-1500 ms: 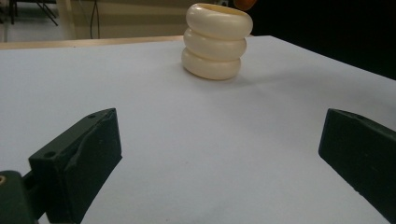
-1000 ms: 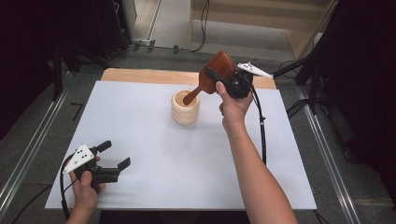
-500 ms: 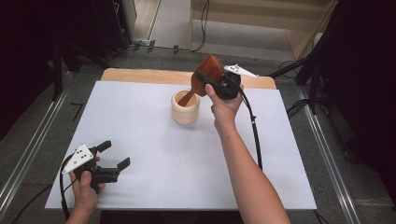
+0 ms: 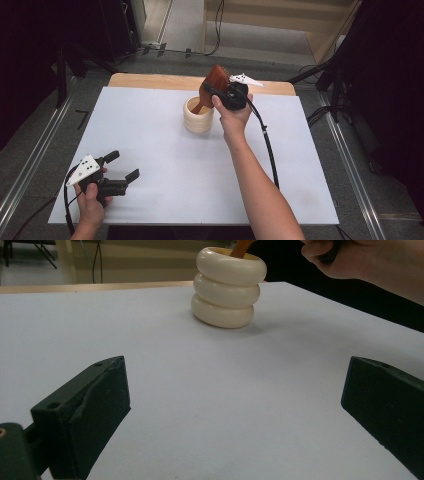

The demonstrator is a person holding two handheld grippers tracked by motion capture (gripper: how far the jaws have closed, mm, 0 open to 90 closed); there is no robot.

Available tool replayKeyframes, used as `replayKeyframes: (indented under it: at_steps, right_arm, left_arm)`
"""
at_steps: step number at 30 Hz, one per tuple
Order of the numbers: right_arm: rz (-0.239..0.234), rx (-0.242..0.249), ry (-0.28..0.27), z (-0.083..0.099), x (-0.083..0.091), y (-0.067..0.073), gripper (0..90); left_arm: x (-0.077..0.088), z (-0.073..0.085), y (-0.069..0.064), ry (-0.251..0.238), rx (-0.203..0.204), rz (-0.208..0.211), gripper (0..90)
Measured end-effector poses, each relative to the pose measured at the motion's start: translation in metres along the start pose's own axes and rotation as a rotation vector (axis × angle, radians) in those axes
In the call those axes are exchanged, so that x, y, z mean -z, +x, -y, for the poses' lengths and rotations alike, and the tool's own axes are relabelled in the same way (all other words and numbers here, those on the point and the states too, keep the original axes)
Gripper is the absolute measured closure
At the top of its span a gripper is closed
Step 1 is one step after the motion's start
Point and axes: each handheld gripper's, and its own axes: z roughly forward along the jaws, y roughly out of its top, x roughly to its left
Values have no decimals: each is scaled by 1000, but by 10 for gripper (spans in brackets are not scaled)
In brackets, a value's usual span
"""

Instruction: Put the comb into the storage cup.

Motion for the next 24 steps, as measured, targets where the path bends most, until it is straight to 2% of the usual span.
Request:
replayKeyframes:
  at_steps: [20, 24]
  right_arm:
    - [28, 11, 32, 14, -13, 2, 506]
    - [24, -20, 20, 18, -13, -1, 506]
  left_arm:
    - [0, 0, 0, 0, 4, 2, 0]
    - [0, 0, 0, 1, 3, 2, 0]
